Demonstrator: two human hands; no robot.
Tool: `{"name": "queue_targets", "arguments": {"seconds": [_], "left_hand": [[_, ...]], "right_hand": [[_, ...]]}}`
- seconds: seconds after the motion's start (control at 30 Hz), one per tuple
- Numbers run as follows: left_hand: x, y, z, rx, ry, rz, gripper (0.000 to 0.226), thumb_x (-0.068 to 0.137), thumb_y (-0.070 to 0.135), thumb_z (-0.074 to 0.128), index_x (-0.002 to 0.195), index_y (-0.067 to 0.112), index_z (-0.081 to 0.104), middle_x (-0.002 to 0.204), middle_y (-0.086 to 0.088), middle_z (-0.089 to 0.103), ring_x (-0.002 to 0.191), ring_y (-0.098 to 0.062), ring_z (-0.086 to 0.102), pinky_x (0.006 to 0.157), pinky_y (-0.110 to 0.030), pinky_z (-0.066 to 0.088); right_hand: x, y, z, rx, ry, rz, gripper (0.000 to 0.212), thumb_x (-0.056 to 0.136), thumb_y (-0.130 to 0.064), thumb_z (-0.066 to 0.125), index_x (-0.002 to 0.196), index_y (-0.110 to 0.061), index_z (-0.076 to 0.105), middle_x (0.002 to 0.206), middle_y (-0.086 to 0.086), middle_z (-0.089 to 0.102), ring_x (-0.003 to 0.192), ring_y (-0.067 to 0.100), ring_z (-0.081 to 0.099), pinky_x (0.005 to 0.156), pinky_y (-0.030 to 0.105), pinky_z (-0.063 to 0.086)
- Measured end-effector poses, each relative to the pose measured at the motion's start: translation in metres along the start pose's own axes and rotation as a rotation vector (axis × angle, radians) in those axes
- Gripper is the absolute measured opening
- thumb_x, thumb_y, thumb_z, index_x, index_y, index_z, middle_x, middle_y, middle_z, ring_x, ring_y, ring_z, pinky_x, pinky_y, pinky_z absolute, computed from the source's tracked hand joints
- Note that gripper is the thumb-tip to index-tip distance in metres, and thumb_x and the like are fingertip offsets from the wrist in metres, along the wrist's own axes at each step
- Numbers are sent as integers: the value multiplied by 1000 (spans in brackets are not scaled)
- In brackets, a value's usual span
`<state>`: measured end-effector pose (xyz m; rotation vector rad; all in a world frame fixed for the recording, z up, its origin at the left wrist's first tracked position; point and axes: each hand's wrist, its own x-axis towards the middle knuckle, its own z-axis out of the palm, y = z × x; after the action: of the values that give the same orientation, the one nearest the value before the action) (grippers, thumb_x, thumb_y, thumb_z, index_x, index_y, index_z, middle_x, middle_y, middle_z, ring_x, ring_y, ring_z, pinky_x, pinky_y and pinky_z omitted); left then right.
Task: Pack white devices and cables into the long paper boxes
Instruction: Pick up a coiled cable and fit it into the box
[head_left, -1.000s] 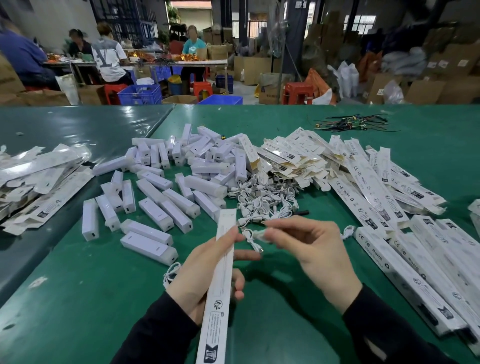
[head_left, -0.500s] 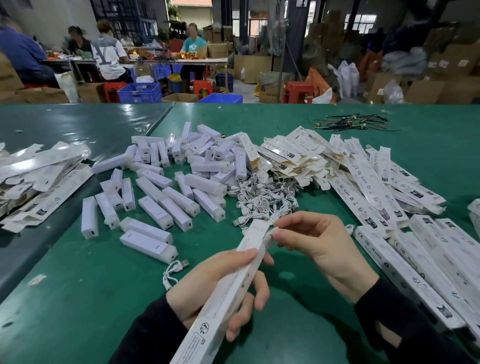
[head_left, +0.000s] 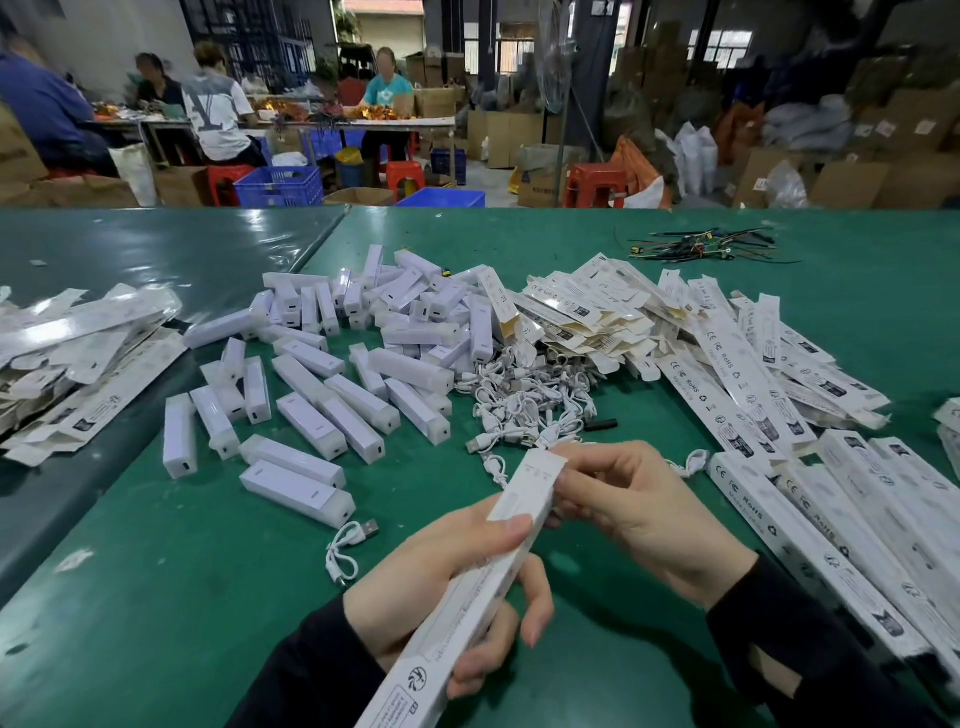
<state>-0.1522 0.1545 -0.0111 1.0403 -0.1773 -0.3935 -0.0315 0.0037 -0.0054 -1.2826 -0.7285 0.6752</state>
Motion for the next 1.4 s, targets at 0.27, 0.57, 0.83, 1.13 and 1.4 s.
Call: {"name": "queue_targets", "arguments": {"seconds": [0.27,0.57,0.83,1.13,1.4], "left_hand": [[1,-3,6,-105,252,88,49,85,28,56,128,17,36,78,-24,53,27,-18,42,30,-19,39],[4,-3,12,-5,458,224,39,78,17,59,115,16,45,89,-15,59,37,-21,40,31,-27,44],[5,-4,16,-24,436,255,39,81,16,60,116,11,42,84,-19,57,35,-21,42,31,-29,45],[7,-7,20,-56,378,253,43,83,16,58,120,9,39,84,-21,58,35,-21,44,31,-29,46],[4,-2,19,-35,420,263,46,82,20,59,122,7,40,90,-24,62,37,-26,51,34,-35,50]], "right_hand": [[1,-1,5,-42,11,5,28,73,-22,70,93,-4,71,88,4,70,80,10,59,73,21,46],[1,2,7,-198,14,3,15,93,-13,58,92,-8,73,82,0,66,79,7,56,68,21,42],[3,6,9,-224,21,-80,19,85,-26,61,85,-11,73,75,-2,65,73,4,55,66,21,41],[0,-2,7,-125,-90,-88,41,74,-26,72,86,9,55,76,13,62,60,19,56,70,26,46],[-1,0,13,-28,58,-139,25,70,-7,78,78,-11,54,79,7,64,62,22,55,64,32,46]]}}
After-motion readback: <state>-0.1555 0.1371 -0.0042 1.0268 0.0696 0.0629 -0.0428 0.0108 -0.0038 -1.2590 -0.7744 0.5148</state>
